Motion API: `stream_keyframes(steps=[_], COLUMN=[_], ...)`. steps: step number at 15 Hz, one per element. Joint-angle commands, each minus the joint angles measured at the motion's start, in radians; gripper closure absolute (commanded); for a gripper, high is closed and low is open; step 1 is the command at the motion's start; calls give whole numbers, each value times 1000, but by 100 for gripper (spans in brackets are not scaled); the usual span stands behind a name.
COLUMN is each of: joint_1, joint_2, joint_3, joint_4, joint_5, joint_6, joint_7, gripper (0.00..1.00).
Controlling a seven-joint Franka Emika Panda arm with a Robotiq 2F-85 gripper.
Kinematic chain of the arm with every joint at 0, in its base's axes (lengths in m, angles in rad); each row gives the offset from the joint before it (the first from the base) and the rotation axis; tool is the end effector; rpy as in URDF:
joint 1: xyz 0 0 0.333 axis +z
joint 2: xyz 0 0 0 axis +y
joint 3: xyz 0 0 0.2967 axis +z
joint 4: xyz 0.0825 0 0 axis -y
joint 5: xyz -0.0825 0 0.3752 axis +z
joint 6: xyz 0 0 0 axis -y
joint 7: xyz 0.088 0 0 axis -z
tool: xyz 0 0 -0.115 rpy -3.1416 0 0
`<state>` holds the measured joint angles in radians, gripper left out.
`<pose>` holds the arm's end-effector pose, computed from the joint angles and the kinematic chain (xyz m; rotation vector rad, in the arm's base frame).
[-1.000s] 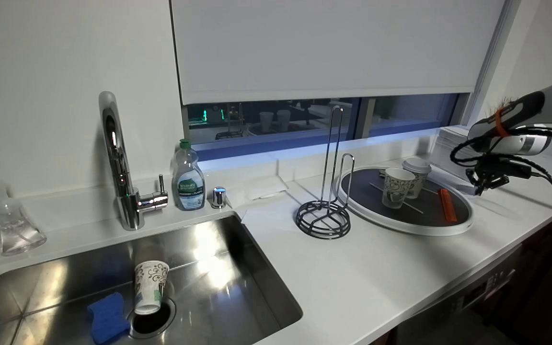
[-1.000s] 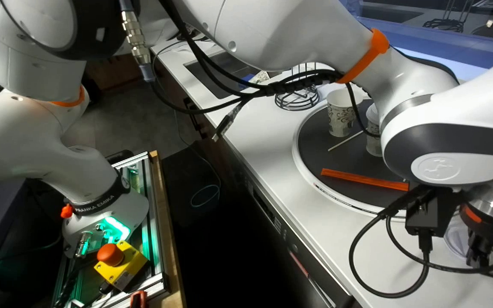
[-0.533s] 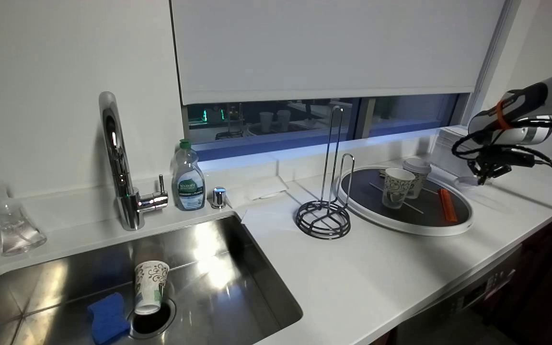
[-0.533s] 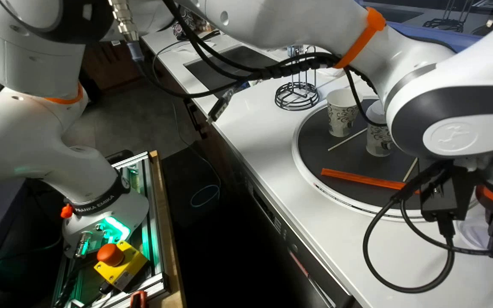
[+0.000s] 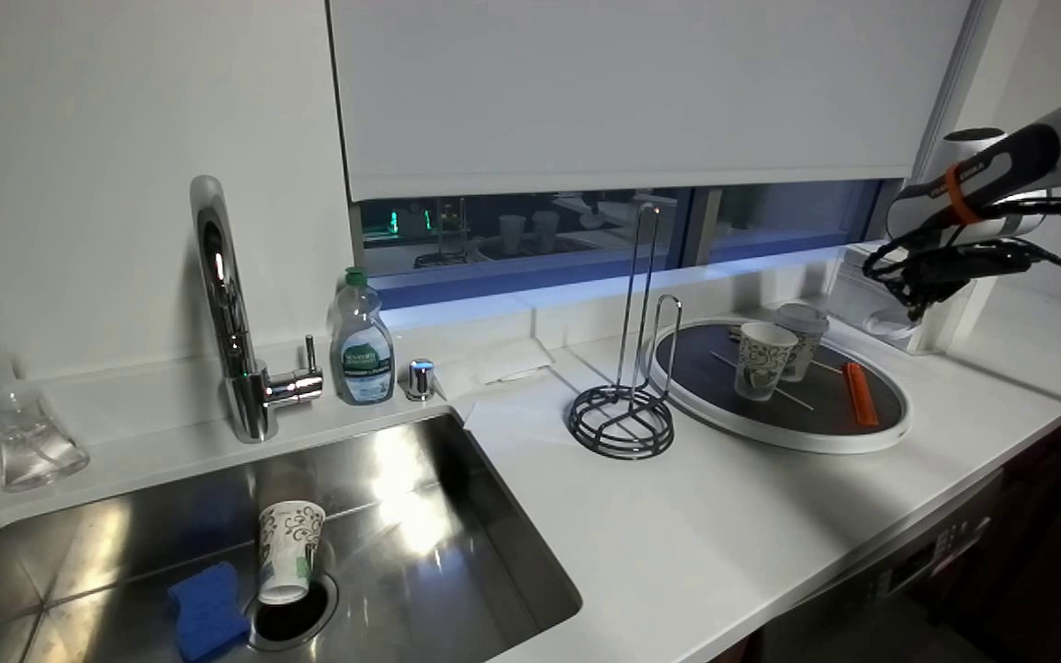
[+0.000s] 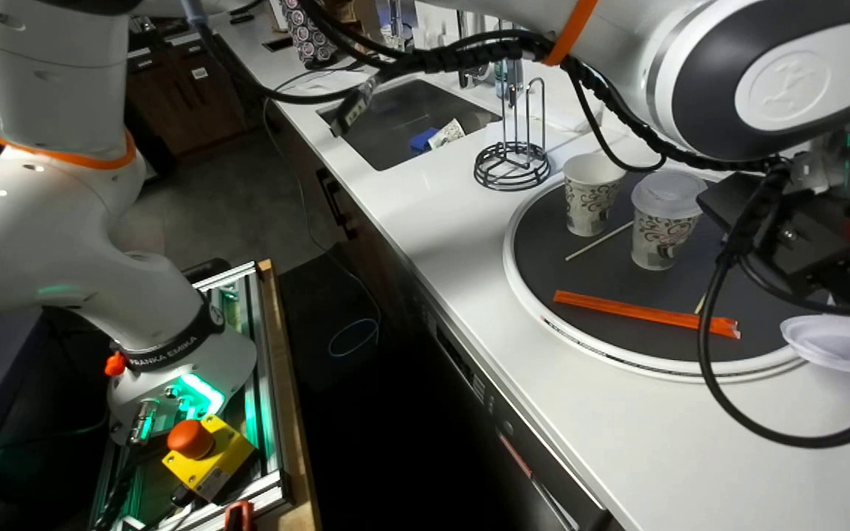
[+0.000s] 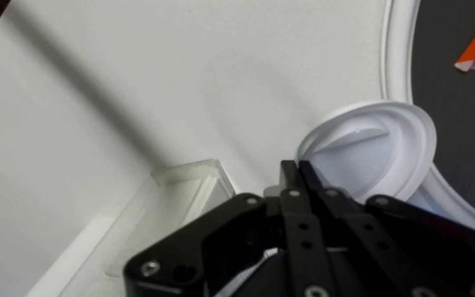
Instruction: Remove the stick from the cup, put it on the tray, pick up the lid and cover the cup
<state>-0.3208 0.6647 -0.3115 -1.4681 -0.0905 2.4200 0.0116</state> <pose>0.6104 -0.3949 0.3179 2.7085 -0.6798 0.3138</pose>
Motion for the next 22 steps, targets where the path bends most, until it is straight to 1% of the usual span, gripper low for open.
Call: stream_keyframes(steps=[1,4,7,12,16,17,18,20,22], joint_1=[21,21,1,-40,-19,-20,-20,-19,-23], joint_2=[-66,-98,-136,-203,-224,-227,-231,-238,-246], joint_3=[31,78,138,211,187,188,191,192,198], joint_4=[-68,-102,-138,-187,-222,-232,-242,-258,-269], joint_5=[-78,-98,-81,-54,-102,-102,-96,-87,-70], joint_6=[-18,-13,-15,-36,-57,-60,-60,-67,-75], joint_7=[-119,-241,-393,-636,-705,-727,-745,-772,-795], gripper=[99,99,99,99,99,95,71,68,56])
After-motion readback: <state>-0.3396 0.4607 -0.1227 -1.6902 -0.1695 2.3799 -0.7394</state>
